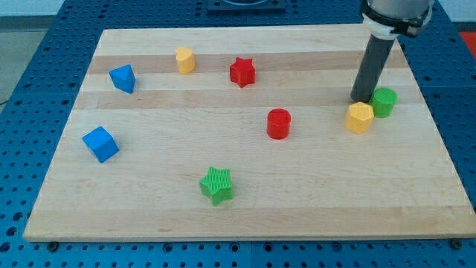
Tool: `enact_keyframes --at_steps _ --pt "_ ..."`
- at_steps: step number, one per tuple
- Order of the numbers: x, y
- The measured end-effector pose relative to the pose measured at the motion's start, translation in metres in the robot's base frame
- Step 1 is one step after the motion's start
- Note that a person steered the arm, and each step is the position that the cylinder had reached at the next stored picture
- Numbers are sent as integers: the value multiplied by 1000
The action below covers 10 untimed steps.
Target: Slide the green circle towards the bottom of the red circle
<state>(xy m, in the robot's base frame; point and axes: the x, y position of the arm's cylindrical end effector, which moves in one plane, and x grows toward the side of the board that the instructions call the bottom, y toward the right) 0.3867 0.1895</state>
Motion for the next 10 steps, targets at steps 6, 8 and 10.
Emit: enact_keyframes --at_steps 6,8,10 --pt "10 51" --pt "84 5" --pt "94 -37"
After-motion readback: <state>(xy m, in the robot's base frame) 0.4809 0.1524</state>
